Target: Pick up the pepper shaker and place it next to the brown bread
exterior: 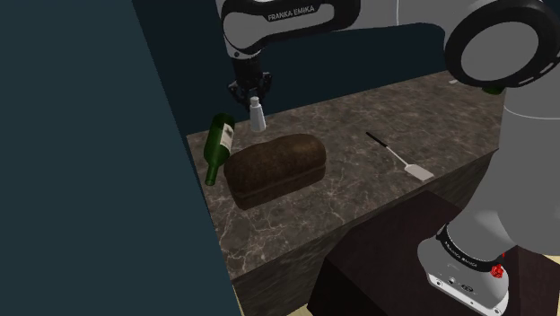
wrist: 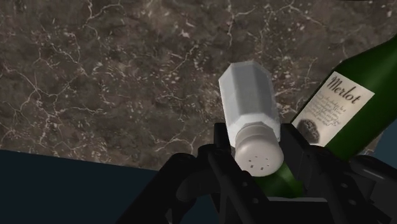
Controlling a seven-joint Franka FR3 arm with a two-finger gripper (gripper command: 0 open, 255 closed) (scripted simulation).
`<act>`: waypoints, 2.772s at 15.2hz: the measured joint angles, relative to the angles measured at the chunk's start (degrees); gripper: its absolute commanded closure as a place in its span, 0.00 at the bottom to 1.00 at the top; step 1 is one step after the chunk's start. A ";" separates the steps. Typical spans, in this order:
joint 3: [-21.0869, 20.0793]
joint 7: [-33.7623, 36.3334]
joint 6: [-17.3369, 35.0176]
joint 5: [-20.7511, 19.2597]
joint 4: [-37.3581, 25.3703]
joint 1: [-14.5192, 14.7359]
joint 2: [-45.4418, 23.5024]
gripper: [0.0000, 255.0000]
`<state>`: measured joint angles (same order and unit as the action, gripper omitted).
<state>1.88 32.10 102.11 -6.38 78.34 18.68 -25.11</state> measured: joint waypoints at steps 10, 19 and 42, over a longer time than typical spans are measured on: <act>-0.01 0.84 6.94 -0.20 5.97 0.00 -1.02 1.00; 0.03 1.47 12.80 -0.39 10.03 -0.06 -2.85 1.00; -0.14 1.31 6.73 -0.23 5.65 0.37 -1.13 0.00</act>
